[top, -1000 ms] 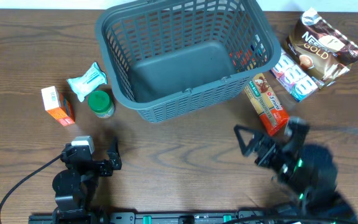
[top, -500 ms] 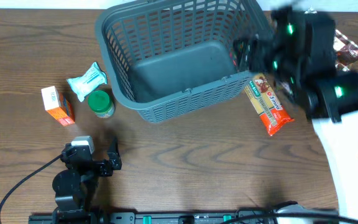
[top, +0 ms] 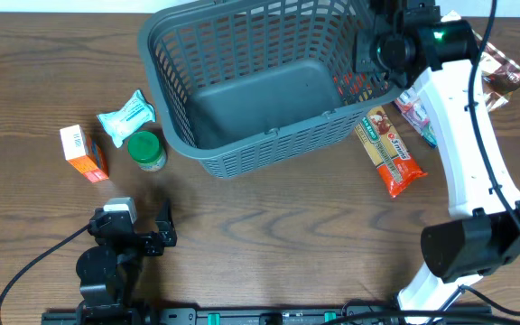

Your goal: Pack container

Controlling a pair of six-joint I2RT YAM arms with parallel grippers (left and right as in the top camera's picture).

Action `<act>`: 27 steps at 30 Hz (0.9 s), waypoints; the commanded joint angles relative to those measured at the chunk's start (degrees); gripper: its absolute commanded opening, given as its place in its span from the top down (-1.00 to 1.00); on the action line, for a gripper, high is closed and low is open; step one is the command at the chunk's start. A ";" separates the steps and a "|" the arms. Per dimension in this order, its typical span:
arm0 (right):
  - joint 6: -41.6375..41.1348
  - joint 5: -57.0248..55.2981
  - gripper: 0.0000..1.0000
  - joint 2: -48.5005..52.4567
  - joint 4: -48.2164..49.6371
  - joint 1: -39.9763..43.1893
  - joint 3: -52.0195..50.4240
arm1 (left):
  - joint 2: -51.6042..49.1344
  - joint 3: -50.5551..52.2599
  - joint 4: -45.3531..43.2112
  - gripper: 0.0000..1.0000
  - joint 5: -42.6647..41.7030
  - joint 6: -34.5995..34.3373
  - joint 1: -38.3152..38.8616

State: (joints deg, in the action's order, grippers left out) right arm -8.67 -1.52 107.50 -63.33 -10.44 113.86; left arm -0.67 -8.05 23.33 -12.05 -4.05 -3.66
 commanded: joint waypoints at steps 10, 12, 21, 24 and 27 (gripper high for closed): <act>1.86 1.77 0.98 -0.68 -13.03 -1.20 2.38 | 0.39 1.14 0.11 -0.97 -0.37 0.96 -0.28; 1.81 1.77 0.98 -0.68 -15.47 -1.75 2.38 | 0.39 1.14 0.11 -0.97 -0.37 0.96 -0.28; -2.01 -0.31 0.98 -0.76 -23.32 -4.61 2.38 | 0.39 1.14 0.13 -0.97 -0.37 0.96 -0.28; -2.86 -0.87 0.98 -0.79 -25.51 -5.44 2.38 | 0.39 1.14 0.11 -0.97 -0.37 0.96 -0.28; -4.04 -0.85 0.98 -0.79 -27.23 -6.05 2.38 | 0.39 1.14 0.13 -0.97 -0.37 0.96 -0.28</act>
State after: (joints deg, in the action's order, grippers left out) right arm -10.28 -1.37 107.57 -89.41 -15.51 115.39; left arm -0.67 -8.05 23.33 -12.05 -4.05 -3.66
